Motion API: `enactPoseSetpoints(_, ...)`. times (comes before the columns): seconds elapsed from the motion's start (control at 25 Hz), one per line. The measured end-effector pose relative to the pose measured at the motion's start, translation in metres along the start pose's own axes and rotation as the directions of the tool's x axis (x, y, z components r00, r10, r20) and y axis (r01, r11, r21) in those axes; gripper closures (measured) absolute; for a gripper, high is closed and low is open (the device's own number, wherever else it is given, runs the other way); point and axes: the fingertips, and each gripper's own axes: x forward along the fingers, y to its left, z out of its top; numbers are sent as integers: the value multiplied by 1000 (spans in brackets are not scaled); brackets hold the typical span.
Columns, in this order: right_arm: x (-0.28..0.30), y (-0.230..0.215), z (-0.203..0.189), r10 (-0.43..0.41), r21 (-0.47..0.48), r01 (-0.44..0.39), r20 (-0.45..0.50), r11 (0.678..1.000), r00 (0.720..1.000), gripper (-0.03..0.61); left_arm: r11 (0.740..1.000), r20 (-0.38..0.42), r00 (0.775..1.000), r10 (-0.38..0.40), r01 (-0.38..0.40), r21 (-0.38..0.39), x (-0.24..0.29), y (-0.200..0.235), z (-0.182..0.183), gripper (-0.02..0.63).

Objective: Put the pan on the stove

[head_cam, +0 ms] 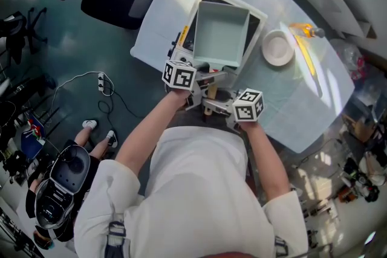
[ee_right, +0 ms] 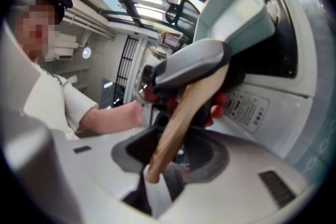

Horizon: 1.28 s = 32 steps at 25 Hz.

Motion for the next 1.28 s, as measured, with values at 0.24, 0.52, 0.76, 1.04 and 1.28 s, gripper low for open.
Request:
enactPoseSetpoints(0.24, -1, 2, 2, 25, 35, -25, 18, 999, 1000, 394, 1000, 5, 1000, -4, 4, -13, -1, -5, 2, 383)
enactPoseSetpoints(0.52, -6, 2, 7, 7, 38, -8, 22, 999, 1000, 342, 997, 30, 997, 69, -69, -17, -13, 2, 8, 337)
enactPoseSetpoints(0.76, -17, -7, 5, -50, 23, 49, 27, 999, 998, 333, 994, 80, 991, 109, -108, -17, -30, 2, 18, 328)
enactPoseSetpoints(1.04, -47, -16, 5, -109, 1, 109, 63, 994, 992, 330, 986, 151, 975, 165, -167, 1, -56, -1, 29, 328)
enactPoseSetpoints(1.28, -75, -16, 18, -181, -29, 186, 129, 982, 975, 330, 982, 212, 960, 185, -190, 5, -76, -15, 29, 328)
